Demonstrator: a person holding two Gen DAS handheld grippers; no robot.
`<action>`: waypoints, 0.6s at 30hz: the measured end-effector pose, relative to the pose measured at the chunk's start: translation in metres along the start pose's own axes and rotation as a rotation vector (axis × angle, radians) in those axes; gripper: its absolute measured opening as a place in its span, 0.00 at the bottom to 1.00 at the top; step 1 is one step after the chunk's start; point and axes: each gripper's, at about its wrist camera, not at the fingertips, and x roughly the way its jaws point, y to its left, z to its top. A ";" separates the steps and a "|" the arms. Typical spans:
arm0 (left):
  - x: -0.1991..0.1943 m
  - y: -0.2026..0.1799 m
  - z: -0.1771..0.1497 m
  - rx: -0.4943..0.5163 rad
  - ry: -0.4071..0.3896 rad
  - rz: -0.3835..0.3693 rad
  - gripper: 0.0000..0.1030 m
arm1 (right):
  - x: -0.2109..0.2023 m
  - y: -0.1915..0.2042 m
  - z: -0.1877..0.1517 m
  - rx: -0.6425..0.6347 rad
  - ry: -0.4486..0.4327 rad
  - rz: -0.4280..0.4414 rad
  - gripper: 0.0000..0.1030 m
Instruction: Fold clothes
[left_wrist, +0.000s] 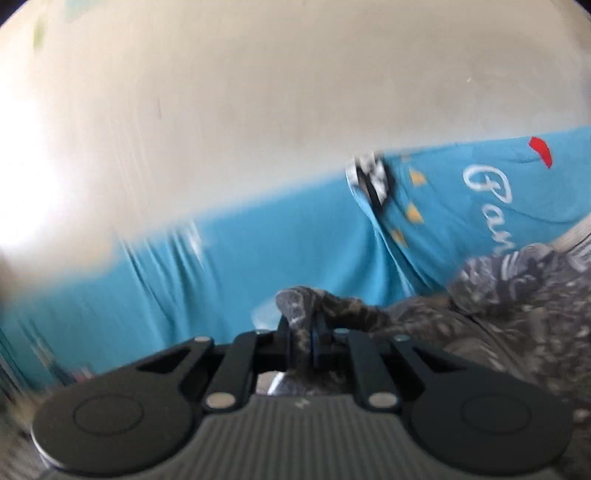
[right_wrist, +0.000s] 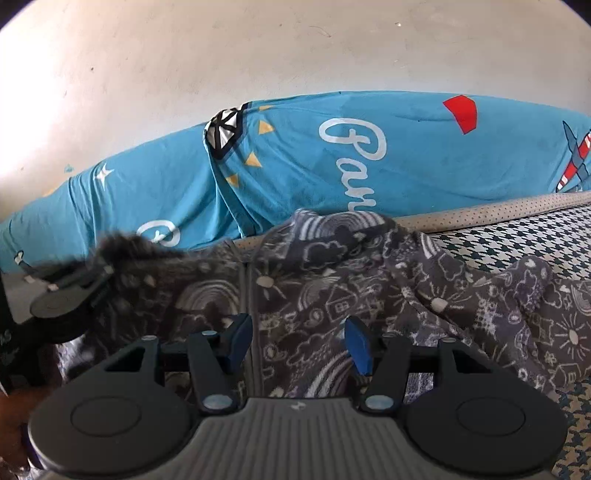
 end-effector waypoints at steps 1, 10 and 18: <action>0.004 0.000 -0.002 0.014 0.013 0.007 0.09 | 0.001 0.001 0.000 -0.003 0.004 0.002 0.53; 0.058 0.056 -0.046 -0.349 0.296 -0.011 0.58 | 0.004 0.002 -0.001 -0.043 0.033 -0.001 0.53; 0.023 0.097 -0.019 -0.489 0.226 0.043 0.92 | 0.008 -0.003 0.002 -0.051 0.064 -0.024 0.54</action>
